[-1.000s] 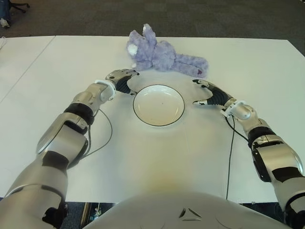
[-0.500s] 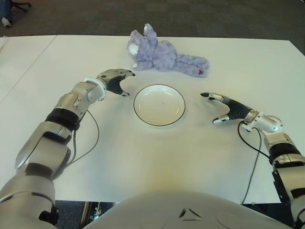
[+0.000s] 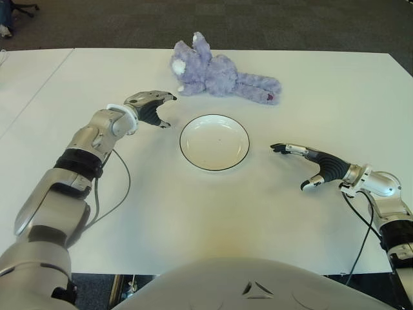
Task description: Put the doll into the plate.
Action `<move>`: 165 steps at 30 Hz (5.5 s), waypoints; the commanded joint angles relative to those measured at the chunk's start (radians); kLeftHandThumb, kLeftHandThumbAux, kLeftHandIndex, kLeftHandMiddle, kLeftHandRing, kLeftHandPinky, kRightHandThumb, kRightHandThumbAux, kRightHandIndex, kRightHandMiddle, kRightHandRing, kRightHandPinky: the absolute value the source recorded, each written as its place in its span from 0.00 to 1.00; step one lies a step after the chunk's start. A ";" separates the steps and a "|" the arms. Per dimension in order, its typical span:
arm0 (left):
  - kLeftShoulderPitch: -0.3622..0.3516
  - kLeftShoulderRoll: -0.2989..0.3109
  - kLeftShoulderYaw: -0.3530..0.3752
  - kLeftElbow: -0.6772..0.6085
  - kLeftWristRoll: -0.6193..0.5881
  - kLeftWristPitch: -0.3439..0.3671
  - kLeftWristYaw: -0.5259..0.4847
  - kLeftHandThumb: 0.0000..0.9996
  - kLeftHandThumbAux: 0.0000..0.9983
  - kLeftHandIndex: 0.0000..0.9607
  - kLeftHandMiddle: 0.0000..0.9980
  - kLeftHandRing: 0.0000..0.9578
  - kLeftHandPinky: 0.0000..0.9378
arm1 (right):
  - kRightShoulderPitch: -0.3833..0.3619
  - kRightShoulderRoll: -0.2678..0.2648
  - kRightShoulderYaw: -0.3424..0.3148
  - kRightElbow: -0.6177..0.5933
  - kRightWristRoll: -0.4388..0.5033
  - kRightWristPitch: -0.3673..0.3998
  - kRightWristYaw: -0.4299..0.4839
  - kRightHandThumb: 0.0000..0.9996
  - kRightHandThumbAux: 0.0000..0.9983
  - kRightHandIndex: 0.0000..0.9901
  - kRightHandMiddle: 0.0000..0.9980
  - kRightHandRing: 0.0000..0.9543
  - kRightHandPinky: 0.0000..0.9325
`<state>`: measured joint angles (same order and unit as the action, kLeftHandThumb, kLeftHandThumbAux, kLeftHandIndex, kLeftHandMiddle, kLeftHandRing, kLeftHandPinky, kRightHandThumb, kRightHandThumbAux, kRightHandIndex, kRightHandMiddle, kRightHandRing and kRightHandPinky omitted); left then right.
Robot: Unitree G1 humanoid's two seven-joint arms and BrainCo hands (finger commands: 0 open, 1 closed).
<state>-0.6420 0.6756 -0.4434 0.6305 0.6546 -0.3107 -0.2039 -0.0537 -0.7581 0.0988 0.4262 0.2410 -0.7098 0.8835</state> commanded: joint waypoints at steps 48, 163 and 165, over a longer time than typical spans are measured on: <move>0.017 -0.133 0.021 0.190 0.006 -0.064 0.273 0.20 0.61 0.03 0.02 0.11 0.00 | -0.988 0.368 0.391 0.973 -0.966 0.584 -1.141 0.23 0.58 0.00 0.00 0.00 0.02; 0.213 -0.073 0.140 -0.351 -0.005 0.084 0.113 0.04 0.64 0.02 0.07 0.14 0.00 | -0.802 0.520 0.355 0.981 -0.949 0.660 -0.854 0.00 0.56 0.19 0.08 0.11 0.17; 0.215 -0.074 0.141 -0.355 -0.004 0.085 0.114 0.04 0.64 0.02 0.07 0.16 0.00 | -0.803 0.519 0.365 0.982 -0.956 0.660 -0.855 0.00 0.57 0.22 0.10 0.12 0.17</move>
<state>-0.4453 0.5983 -0.3062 0.2850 0.6482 -0.2352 -0.0681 -0.9477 -0.2744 0.4229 1.3629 -0.6744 -0.0641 -0.0582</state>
